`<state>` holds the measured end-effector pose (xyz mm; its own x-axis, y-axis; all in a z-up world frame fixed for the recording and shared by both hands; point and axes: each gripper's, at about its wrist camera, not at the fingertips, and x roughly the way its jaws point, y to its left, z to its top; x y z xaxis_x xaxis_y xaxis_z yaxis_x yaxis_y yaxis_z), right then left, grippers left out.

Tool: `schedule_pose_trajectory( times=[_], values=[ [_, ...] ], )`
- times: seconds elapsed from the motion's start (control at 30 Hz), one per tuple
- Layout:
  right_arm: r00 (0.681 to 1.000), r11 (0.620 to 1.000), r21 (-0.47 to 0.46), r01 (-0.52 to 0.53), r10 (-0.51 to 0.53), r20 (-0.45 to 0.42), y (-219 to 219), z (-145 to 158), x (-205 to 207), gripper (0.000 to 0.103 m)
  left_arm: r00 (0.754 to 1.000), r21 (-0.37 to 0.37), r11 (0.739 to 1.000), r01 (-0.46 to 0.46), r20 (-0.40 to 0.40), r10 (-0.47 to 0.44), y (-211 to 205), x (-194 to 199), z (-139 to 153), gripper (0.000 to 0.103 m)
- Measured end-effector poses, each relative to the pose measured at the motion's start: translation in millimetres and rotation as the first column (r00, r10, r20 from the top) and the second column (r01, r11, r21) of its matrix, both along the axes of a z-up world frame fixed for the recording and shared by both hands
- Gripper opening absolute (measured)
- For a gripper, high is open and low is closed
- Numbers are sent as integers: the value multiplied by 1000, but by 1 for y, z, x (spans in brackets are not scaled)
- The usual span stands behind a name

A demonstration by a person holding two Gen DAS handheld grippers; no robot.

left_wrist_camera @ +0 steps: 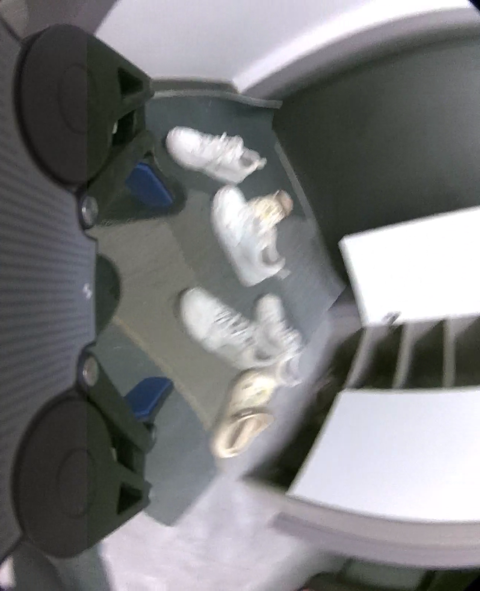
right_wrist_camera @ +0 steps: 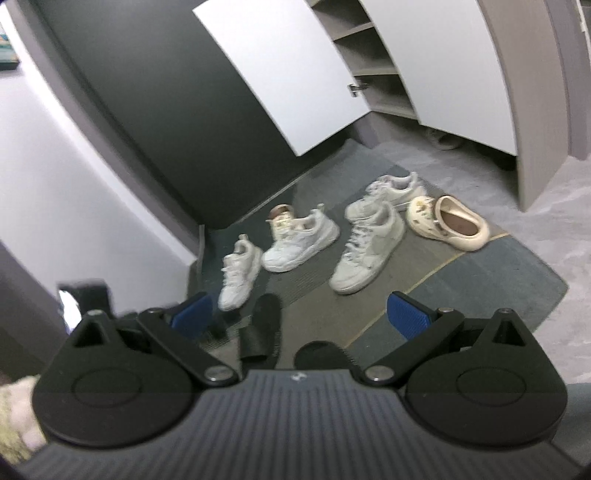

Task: Organize scattered shoes

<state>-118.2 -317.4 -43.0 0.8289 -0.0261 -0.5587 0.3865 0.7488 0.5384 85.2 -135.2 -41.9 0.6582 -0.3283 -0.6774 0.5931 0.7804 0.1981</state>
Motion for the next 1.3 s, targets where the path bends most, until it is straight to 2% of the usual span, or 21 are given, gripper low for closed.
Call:
schedule_pose_trajectory(
  times=[0.07,0.17,0.27,0.37,0.4,0.5,0.57,0.6,0.67,0.73,0.83,0.93,1.0,1.07,1.17,1.23,1.3],
  values=[
    [999,999,11,-36,36,3,0,-2,0,103,993,12,994,-107,44,107,12,3,33,103],
    [995,994,26,-102,102,-6,3,-7,4,103,960,-93,961,-261,82,269,44,-1,72,103],
    [969,973,42,-225,228,-93,14,-19,24,103,943,-150,938,-314,70,327,62,-8,92,103],
    [910,923,-32,-385,373,-180,43,-35,51,103,938,-220,916,-335,13,346,78,-22,107,103],
    [882,894,-68,-443,420,-213,56,-41,62,103,939,-236,912,-334,-3,344,81,-27,109,103],
    [766,761,-170,-626,559,-317,101,-73,103,103,939,-283,898,-338,-36,342,92,-50,108,103],
    [724,711,-199,-674,584,-367,122,-96,125,103,941,-300,894,-333,-48,335,96,-66,103,103],
    [704,689,-212,-693,585,-402,134,-119,145,103,947,-303,898,-318,-54,317,96,-74,100,103],
    [706,691,-220,-689,570,-421,145,-153,171,103,956,-303,907,-292,-58,288,96,-87,92,103],
    [723,707,-223,-671,558,-408,149,-180,191,103,961,-288,918,-274,-50,271,93,-97,80,103],
    [772,754,-230,-615,517,-371,150,-227,212,103,975,-248,943,-222,-44,217,88,-109,68,103],
    [791,782,-229,-580,473,-389,151,-268,223,103,987,-236,959,-160,-43,154,87,-113,65,103],
    [781,771,-240,-590,470,-411,152,-290,229,103,991,-239,961,-136,-42,130,87,-112,64,103],
    [754,738,-255,-625,485,-443,154,-317,239,103,993,-239,964,-120,-48,111,88,-109,61,103],
    [738,727,-252,-639,486,-468,156,-338,249,103,990,-228,965,-127,-91,109,89,-97,53,103],
    [744,724,-274,-633,470,-475,159,-348,255,103,980,-213,964,-159,-149,129,90,-85,46,103],
    [764,748,-288,-598,422,-488,157,-358,261,103,974,-220,961,-168,-186,127,90,-78,46,103]
  ],
)
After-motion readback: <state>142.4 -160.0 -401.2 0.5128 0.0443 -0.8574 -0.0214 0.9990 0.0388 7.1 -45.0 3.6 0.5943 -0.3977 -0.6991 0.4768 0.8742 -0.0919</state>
